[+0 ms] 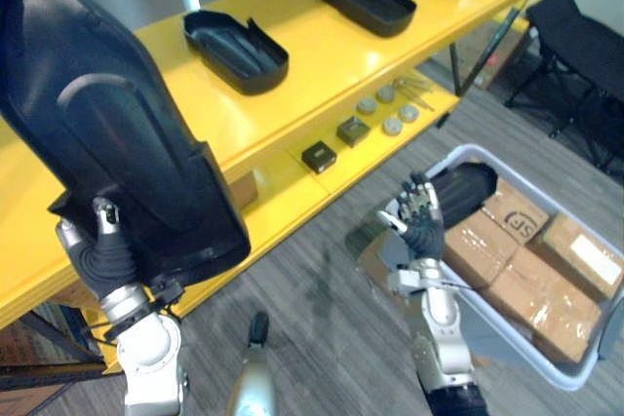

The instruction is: Walk over and take plastic housings, then place them on the shelf

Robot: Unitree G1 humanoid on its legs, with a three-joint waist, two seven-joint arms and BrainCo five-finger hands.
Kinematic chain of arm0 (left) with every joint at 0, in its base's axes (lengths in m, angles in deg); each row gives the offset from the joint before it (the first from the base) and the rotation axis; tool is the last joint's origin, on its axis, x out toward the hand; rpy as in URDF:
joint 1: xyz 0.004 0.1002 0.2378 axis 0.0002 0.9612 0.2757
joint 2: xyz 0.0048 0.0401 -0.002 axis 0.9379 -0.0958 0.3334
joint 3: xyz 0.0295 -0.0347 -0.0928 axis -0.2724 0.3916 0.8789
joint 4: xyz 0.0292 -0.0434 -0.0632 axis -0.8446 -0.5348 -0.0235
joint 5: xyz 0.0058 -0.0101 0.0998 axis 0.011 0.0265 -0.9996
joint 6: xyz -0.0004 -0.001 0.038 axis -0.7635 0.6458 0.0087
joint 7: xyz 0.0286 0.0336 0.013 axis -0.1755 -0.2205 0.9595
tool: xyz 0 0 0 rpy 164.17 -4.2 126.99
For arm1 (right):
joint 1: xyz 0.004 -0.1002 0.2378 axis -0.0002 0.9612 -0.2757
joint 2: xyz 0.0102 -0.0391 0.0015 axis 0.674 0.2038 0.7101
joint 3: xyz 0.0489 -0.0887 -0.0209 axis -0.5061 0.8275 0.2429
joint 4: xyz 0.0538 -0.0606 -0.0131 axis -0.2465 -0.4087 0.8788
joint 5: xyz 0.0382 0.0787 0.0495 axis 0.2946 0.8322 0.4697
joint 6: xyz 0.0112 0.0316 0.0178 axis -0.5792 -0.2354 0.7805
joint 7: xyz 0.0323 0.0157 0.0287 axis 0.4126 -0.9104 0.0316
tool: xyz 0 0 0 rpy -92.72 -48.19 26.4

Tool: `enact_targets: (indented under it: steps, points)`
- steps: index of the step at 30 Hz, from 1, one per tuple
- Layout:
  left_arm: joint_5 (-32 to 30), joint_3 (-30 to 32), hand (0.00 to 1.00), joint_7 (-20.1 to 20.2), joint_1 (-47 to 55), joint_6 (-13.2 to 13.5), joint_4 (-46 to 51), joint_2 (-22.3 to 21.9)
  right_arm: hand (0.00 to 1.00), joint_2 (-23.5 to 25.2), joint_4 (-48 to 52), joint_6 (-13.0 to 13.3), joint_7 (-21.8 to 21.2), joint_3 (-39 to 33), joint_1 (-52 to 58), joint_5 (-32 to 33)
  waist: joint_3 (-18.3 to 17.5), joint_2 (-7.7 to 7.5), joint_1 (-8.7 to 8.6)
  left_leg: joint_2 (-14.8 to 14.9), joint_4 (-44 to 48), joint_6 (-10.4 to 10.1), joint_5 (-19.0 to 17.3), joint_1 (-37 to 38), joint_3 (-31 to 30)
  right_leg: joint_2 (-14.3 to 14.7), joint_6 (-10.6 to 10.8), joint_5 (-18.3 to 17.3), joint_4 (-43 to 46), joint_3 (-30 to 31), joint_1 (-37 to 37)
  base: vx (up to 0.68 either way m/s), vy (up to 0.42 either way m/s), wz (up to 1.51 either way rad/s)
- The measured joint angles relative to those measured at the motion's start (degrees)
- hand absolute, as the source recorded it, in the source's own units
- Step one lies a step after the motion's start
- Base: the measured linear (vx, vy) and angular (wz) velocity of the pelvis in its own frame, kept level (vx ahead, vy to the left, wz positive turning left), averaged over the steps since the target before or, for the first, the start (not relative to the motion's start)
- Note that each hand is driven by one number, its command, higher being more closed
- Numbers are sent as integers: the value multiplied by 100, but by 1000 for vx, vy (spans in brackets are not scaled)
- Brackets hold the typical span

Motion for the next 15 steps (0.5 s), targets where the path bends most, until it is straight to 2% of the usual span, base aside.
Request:
enact_targets:
  steps: [1, 2, 3, 4, 5, 6, 7, 8, 9, 10, 11, 12, 13, 14, 15]
  points:
    - [1, 13, 100, -2, -9, 23, 8, 17, 0, -11, 1, 1, 0, -12, 59, 1, 7, 19, -2, -14, 26, -31, -71, -3, -9, 6, -20, -71, 5, -108, 93, -71, 5, 53]
    - [1, 18, 100, -7, -79, 68, 18, 106, 0, 33, 6, 23, 0, -91, 55, 5, 54, -126, -18, -93, 496, 103, -328, -227, 61, -120, -138, -156, 44, -237, 152, -11, 75, 53]
    - [-9, 22, 100, -7, -157, 80, 58, 203, 0, 34, 16, 37, 0, -154, 29, 1, 115, -208, 15, -226, 1586, 251, -717, -560, 244, -235, -248, -201, 121, -251, 201, 42, 102, 36]
    - [-28, 26, 100, -12, -166, 97, 87, 273, 0, 43, 23, 37, 1, -171, 42, -3, 145, -275, 23, -329, 2238, 297, -1113, -678, 483, -258, -292, -141, 243, -235, 298, 128, 144, 40]
    - [-64, 21, 100, -6, -202, 102, 55, 336, 0, -47, 56, 39, 6, -171, 108, -20, 134, -85, -92, -347, 2570, 376, -1774, -594, 572, -280, -635, 47, 1204, 8, 160, 137, 116, 49]
    - [-70, 22, 100, 3, -235, 101, 57, 394, 0, -41, 56, 32, 11, -164, 107, -27, 141, -118, -155, -369, 2488, 389, -1808, -481, 550, -358, -840, 234, 1698, 226, -41, 168, 157, 52]
    - [-68, 24, 100, 11, -240, 106, 62, 504, 0, -30, 75, 32, 7, -161, 42, -36, 145, -156, -152, -398, 2238, 387, -1811, -226, 491, -435, -1061, 938, 2447, 580, -466, 230, 185, 26]
    - [-64, 36, 100, 11, -235, 101, 60, 598, 0, 5, 89, 37, 8, -163, -29, -54, 154, -139, -168, -410, 1965, 399, -1815, 71, 414, -404, -957, 1609, 2893, 910, -693, 210, 150, 12]
    - [-66, 33, 100, 6, -240, 102, 60, 627, 0, 40, 91, 39, 10, -156, -67, -91, 170, -112, -175, -386, 1848, 415, -1821, 187, 344, -345, -859, 1504, 3181, 1078, -820, 327, 103, 23]
    - [-66, 70, 100, -20, -260, 96, 57, 624, 0, 69, 93, 41, 9, -110, -169, -184, 173, -107, -225, -405, 1671, 535, -1807, 425, 221, -179, -826, 847, 3627, 1301, -1061, 234, 32, 29]
    - [-65, 81, 100, -39, -262, 95, 55, 625, 0, 67, 96, 41, 7, -85, -209, -213, 179, -97, -260, -433, 1570, 593, -1771, 548, 148, -70, -829, 594, 3690, 1327, -1126, 346, 47, 50]
    - [-64, 67, 100, -77, -261, 95, 53, 573, 0, 68, 120, 41, 4, -46, -254, -258, 176, -65, -306, -457, 1378, 606, -1762, 766, 34, 176, -819, 224, 3486, 1341, -1240, 288, 17, 59]
    - [-64, 31, 100, -95, -275, 95, 51, 548, 0, 67, 168, 41, 1, -40, -275, -257, 169, -41, -330, -464, 1236, 565, -1736, 919, -57, 445, -873, -17, 2894, 1415, -1353, 288, -9, 58]
    - [-61, 14, 100, -109, -297, 97, 49, 553, 0, 64, 204, 41, -3, -41, -284, -253, 169, -38, -334, -486, 1196, 544, -1728, 975, -135, 592, -845, -84, 2537, 1552, -1409, 280, -71, 82]
    - [-59, -46, 100, -122, -397, 99, -2, 552, 0, 39, 275, 44, -4, -56, -285, -251, 170, -36, -431, -564, 1149, 495, -1727, 1010, -378, 903, -873, -111, 1790, 2049, -1492, 256, -125, 120]
